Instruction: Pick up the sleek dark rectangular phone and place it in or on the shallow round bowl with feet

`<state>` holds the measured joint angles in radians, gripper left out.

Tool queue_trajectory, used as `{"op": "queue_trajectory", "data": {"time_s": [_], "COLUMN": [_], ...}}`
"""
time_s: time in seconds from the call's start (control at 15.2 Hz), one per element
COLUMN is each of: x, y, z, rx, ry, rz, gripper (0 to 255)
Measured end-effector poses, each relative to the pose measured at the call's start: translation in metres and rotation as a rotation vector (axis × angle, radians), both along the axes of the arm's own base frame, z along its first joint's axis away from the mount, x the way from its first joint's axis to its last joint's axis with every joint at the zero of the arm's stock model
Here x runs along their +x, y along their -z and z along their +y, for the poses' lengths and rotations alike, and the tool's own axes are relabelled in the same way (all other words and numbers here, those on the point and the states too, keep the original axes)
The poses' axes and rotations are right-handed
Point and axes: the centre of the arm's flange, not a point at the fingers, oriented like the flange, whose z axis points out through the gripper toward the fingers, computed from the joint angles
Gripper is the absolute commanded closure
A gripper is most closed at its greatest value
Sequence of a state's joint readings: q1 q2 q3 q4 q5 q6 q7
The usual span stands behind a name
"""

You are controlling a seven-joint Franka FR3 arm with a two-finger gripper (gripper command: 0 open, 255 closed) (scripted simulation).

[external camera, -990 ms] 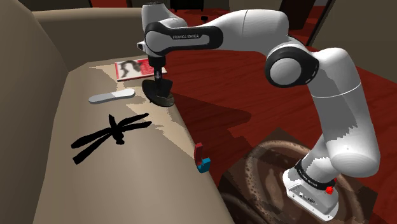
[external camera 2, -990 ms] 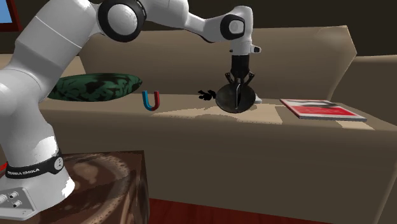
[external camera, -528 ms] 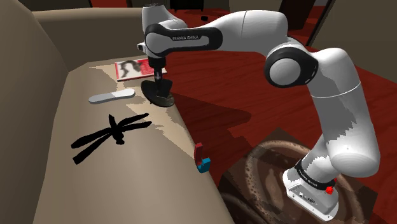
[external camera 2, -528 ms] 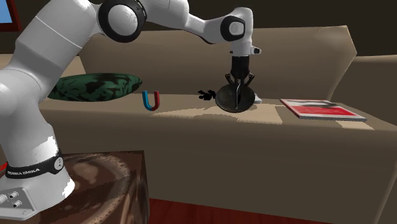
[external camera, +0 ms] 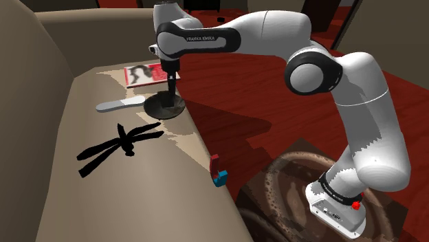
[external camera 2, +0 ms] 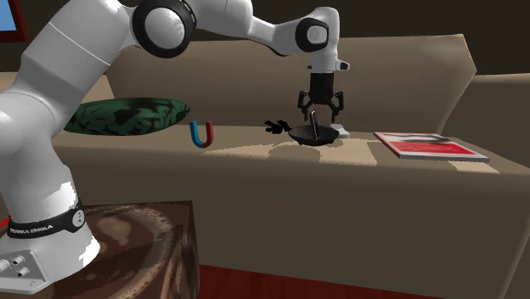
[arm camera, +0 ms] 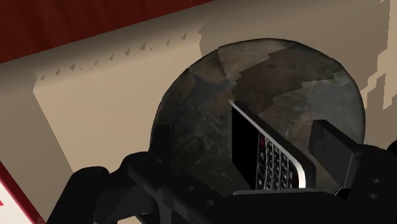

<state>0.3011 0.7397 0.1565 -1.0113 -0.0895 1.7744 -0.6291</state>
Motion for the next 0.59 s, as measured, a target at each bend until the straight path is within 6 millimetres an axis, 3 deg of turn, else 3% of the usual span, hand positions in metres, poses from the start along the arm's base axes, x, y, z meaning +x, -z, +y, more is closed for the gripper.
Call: {"op": "queue_trajectory", "data": {"time_s": [0.2,0.59], "x": [-0.002,-0.002], "y": [-0.028,-0.034], "z": [0.0,0.0], "rx": [0.0,0.0], "ry": [0.0,0.0], "rz": [-0.001,0.001], "gripper": [0,0]}}
